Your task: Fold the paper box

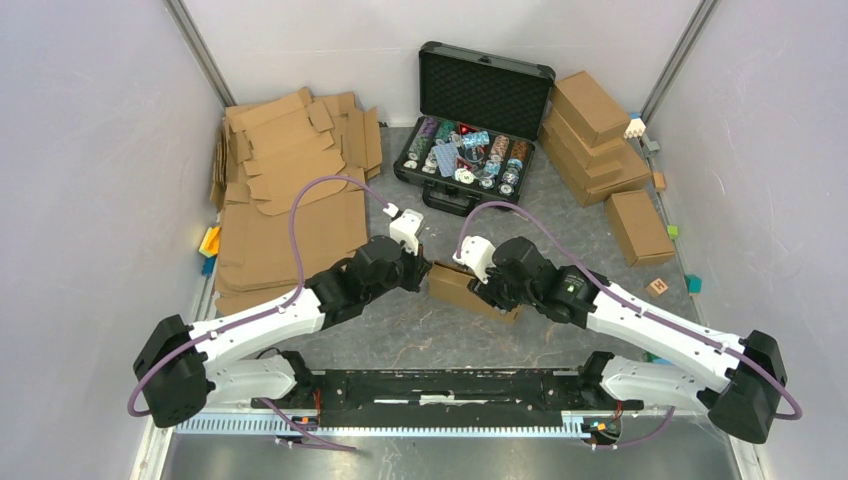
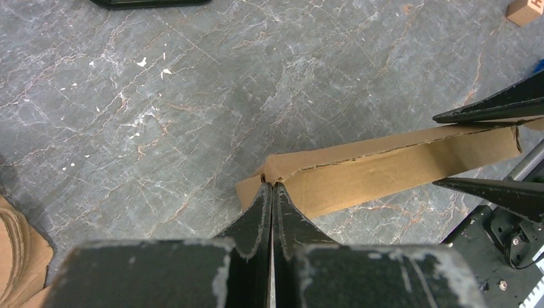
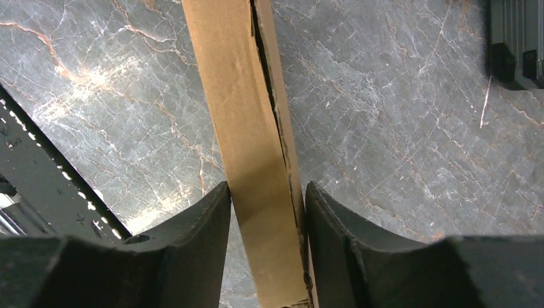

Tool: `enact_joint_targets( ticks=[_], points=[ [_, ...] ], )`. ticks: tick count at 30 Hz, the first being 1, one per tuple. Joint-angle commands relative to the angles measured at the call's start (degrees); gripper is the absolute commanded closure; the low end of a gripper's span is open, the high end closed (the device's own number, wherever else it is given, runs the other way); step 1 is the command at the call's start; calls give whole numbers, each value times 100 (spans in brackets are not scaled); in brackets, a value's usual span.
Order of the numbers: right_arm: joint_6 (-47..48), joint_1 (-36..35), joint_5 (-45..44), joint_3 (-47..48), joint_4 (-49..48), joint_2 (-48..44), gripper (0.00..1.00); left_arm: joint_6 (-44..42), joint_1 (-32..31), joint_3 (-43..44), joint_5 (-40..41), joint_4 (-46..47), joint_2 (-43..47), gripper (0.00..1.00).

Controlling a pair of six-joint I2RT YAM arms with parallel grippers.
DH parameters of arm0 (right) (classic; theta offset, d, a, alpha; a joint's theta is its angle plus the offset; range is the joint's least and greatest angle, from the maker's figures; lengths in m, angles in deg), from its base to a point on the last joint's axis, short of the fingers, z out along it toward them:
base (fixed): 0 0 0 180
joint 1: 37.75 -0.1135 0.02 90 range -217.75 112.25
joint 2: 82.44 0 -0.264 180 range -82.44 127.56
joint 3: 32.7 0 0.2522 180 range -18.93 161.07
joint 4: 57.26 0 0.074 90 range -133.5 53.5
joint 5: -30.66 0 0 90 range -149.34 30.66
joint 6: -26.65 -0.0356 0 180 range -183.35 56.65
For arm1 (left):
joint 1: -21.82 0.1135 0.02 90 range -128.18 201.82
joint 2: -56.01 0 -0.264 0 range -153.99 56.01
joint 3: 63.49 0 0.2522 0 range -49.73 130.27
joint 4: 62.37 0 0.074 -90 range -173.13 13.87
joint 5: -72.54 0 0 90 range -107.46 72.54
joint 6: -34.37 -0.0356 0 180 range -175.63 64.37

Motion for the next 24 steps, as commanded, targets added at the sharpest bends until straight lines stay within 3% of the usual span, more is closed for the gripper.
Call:
enact_joint_targets(
  ticks=[1, 7, 13, 16, 24],
  points=[
    [118, -20, -264, 71, -356, 23, 52, 157, -57, 145, -79, -553, 61, 98],
    [170, -21, -314, 133, -404, 179, 64, 155, -58, 219, -90, -628, 51, 98],
    [203, -21, -368, 140, -500, 258, 62, 157, -62, 340, -72, -762, -45, 98],
    [228, -11, -481, 159, -544, 293, 54, 178, -62, 356, -56, -773, -117, 98],
    [122, -10, -732, 296, -343, 257, 9, 340, -62, 398, 136, -781, -238, 98]
  ],
)
